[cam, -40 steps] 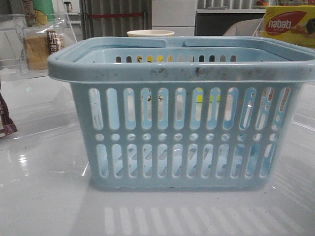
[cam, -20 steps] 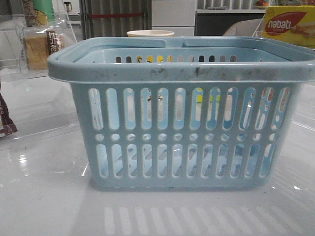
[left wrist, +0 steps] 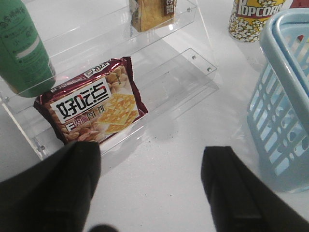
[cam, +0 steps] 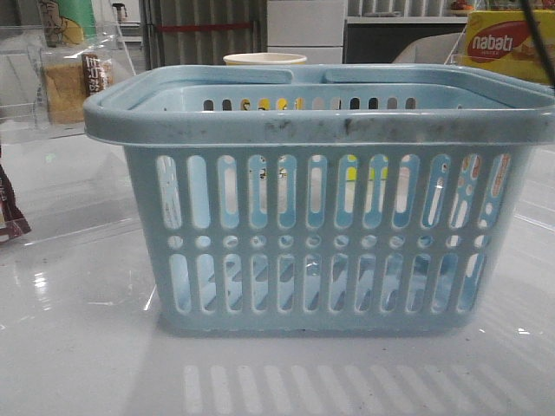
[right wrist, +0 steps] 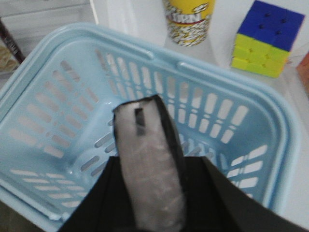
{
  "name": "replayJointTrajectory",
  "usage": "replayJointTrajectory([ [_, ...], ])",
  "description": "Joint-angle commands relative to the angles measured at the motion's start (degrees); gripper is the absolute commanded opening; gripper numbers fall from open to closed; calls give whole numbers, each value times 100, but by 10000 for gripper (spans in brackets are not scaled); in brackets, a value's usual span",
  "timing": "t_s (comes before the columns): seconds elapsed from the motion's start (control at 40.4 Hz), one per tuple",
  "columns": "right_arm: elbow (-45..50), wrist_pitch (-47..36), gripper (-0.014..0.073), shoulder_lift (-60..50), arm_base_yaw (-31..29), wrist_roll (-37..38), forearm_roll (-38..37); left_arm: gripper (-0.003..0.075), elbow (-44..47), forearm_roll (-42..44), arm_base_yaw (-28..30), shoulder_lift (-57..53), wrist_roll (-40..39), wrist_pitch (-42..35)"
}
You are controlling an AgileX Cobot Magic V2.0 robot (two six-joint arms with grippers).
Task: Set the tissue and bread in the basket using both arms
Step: 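Carry the tissue pack with the right gripper over the blue basket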
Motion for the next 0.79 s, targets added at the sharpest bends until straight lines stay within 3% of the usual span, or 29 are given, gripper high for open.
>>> replayJointTrajectory([
  [0.0,-54,-338,216,151,204,-87,34,507,-161,-49,13,5,11,-395],
  [0.198,-12,-647,244,919,255,-87,34,507,-161,-49,13,5,11,-395],
  [0.445,-18,-1097,550,1372,255,-87,34,507,-161,-49,13,5,11,-395],
  [0.766,117,-1227,550,273,341,-376,-55,507,-161,-49,13,5,11,-395],
])
